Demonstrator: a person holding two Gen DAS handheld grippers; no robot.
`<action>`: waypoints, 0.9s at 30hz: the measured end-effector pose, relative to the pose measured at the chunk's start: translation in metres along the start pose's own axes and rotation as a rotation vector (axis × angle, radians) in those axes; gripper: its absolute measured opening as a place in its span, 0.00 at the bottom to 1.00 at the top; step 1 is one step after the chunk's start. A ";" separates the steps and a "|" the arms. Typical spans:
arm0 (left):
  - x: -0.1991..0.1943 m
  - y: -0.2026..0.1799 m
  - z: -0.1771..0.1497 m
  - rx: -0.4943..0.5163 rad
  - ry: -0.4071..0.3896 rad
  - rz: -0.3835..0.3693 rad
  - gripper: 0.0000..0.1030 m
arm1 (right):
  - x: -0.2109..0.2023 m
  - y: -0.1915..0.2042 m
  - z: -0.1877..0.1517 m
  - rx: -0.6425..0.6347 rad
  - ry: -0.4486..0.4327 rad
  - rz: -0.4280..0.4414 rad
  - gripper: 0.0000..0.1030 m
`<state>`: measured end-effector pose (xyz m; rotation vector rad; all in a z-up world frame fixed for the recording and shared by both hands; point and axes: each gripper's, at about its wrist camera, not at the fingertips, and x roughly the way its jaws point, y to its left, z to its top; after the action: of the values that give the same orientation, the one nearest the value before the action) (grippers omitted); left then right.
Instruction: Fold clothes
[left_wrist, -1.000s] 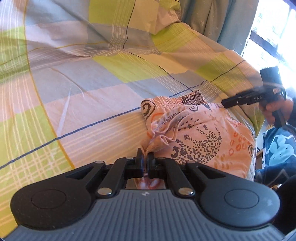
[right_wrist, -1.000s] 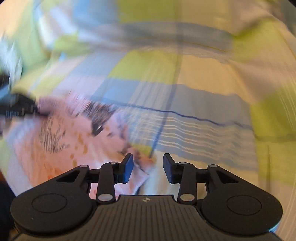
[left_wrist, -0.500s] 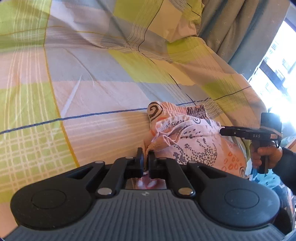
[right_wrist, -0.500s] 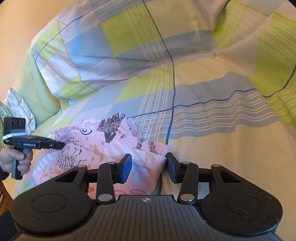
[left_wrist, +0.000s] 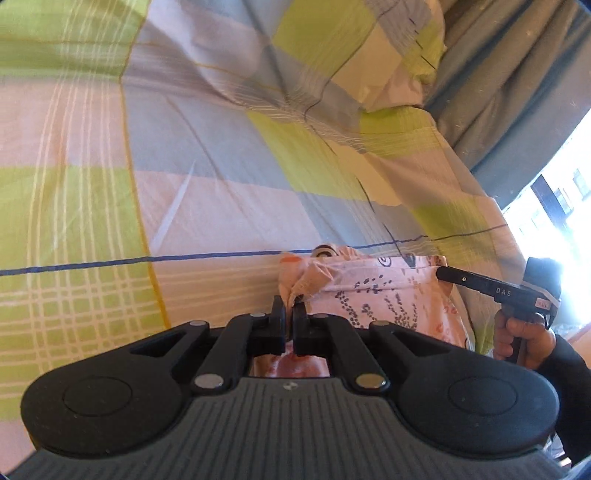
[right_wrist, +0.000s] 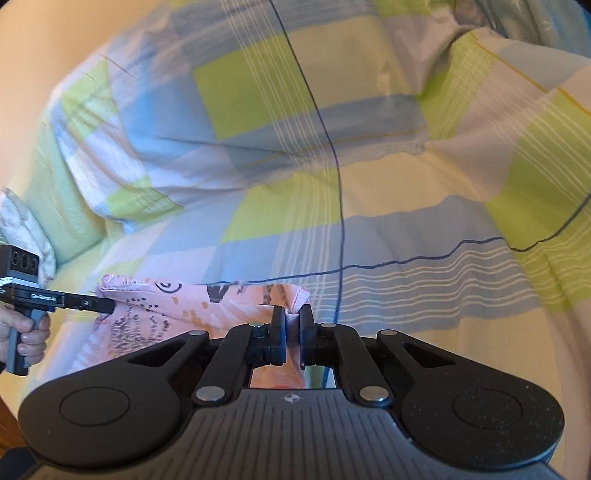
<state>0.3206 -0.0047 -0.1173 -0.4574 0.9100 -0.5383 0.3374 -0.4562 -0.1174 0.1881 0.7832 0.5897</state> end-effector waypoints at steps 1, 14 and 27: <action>0.003 0.004 0.001 -0.016 0.001 -0.005 0.01 | 0.007 0.003 0.002 -0.006 -0.001 -0.009 0.05; -0.014 0.013 0.013 -0.036 -0.141 0.066 0.06 | 0.005 -0.008 0.003 0.058 -0.076 -0.227 0.10; 0.023 -0.025 -0.002 0.254 -0.021 0.116 0.14 | 0.009 0.011 -0.029 0.157 -0.061 -0.140 0.48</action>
<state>0.3245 -0.0385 -0.1185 -0.1792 0.8296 -0.5332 0.3170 -0.4440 -0.1395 0.2913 0.7765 0.3886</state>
